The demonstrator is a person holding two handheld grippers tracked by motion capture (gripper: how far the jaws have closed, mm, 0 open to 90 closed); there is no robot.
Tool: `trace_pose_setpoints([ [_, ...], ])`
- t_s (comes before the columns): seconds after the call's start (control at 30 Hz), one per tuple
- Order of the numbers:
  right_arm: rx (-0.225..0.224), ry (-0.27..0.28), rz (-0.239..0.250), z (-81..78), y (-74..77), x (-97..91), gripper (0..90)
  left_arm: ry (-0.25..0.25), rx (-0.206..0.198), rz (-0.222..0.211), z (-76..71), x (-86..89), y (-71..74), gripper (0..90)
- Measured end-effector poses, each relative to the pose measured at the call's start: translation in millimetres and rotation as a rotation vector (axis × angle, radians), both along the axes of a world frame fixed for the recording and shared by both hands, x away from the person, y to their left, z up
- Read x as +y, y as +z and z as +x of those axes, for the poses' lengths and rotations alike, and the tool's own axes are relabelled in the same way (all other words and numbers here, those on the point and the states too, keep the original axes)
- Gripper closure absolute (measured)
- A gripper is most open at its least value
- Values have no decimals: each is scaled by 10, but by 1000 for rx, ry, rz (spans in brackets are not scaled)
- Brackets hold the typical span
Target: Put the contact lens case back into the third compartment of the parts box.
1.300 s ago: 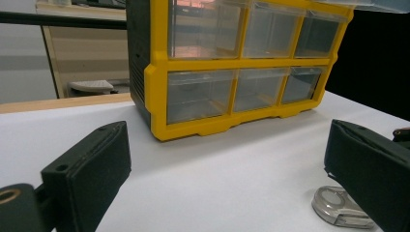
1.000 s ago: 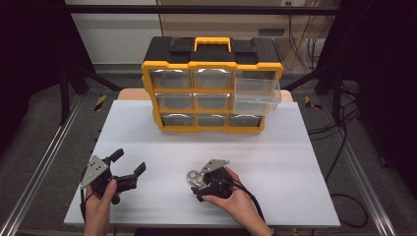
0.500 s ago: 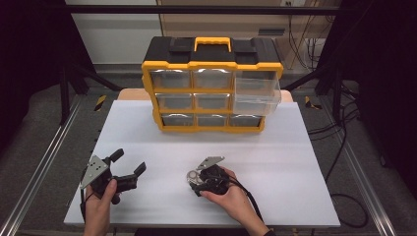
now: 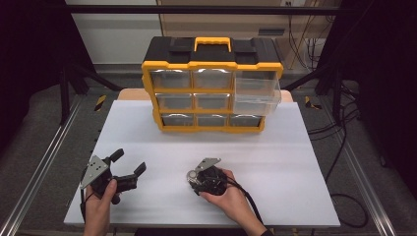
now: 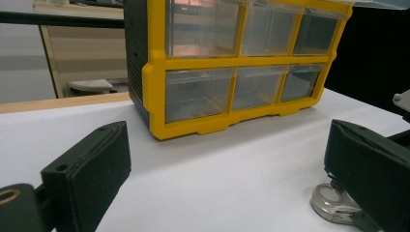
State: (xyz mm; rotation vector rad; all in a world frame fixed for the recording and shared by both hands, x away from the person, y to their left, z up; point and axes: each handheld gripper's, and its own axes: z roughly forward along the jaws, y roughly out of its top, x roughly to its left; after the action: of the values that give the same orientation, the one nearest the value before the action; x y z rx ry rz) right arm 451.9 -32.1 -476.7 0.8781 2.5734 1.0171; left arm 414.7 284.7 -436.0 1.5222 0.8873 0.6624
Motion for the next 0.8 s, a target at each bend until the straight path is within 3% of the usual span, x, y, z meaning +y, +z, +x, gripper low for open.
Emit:
trace_pose_setpoints([
  [0.17, -15, 12, -6, -15, 13, -6, 490, -1, -1, 2, 0, 2, 1, 24],
  [0.3, -23, 10, 32, -21, 70, -48, 491, -3, -2, 2, -4, 4, 7, 23],
  [0.53, -69, -62, 78, 3, 223, -292, 491, -2, -4, -1, -9, 1, 11, 24],
  [0.8, -117, -181, 146, 9, 404, -791, 490, -2, -6, -7, -10, 2, 14, 24],
])
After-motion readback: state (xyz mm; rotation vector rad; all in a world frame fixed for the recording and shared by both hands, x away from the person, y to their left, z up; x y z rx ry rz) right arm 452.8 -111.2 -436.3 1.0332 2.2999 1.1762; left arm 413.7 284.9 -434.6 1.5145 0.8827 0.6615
